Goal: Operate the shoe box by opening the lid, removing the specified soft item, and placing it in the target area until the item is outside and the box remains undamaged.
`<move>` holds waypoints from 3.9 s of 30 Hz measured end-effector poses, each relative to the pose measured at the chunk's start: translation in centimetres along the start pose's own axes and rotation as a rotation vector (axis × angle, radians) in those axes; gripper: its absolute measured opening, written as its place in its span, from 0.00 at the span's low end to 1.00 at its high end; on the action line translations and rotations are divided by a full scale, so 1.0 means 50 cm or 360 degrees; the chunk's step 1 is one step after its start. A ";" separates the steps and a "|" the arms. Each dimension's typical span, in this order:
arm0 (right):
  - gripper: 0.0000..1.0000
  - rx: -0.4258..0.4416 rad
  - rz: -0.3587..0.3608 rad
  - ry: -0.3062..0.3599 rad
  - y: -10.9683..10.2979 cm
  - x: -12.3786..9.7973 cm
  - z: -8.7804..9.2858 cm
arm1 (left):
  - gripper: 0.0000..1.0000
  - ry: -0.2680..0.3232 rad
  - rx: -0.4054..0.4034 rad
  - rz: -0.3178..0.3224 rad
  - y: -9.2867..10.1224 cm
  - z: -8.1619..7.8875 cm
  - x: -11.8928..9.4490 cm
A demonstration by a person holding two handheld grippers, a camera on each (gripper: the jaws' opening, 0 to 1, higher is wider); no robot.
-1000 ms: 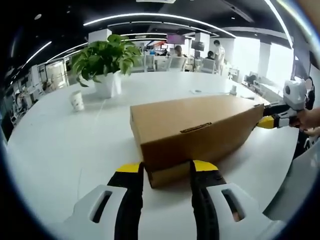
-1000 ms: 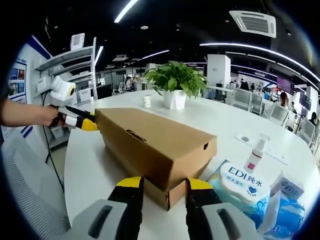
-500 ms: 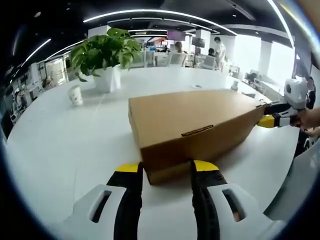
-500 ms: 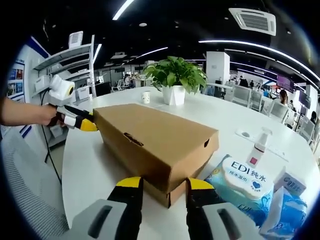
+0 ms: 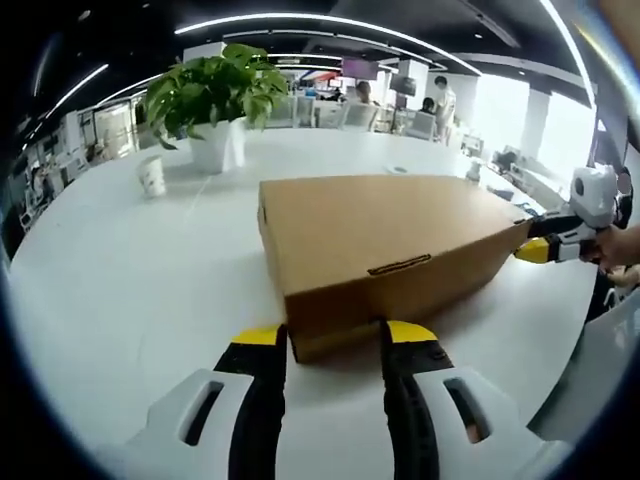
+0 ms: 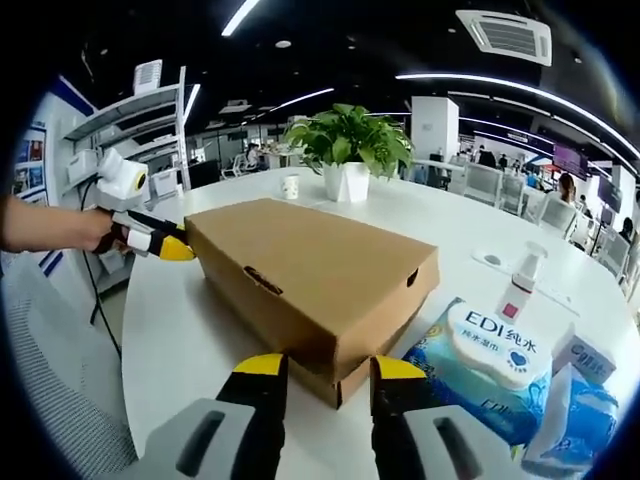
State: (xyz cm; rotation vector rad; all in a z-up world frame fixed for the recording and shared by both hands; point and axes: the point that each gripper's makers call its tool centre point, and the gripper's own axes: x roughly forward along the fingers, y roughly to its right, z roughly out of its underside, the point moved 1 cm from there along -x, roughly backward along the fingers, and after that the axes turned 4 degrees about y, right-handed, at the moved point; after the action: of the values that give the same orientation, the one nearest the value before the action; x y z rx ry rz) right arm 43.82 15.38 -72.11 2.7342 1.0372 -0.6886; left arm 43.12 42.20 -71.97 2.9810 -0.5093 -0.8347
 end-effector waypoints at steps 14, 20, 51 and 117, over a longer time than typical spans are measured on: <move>0.44 -0.0043 -0.0032 0.0098 0.008 -0.019 -0.033 | 0.43 0.0085 0.0102 -0.0004 -0.007 -0.040 -0.023; 0.50 -0.0101 -0.0069 0.0109 0.000 -0.008 -0.047 | 0.44 0.0091 0.0169 0.0030 -0.001 -0.059 -0.018; 0.45 -0.0052 -0.0006 0.0089 -0.010 0.024 -0.040 | 0.41 0.0051 0.0158 0.0080 0.005 -0.043 0.000; 0.44 0.0002 0.0141 0.0045 0.054 0.109 -0.074 | 0.42 -0.0055 0.0245 0.0154 -0.050 -0.117 0.127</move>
State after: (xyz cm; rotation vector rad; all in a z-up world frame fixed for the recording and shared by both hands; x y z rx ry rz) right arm 50.54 17.64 -71.42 2.7793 0.9153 -0.6386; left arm 51.95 42.13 -70.38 3.0529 -0.7457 -0.8785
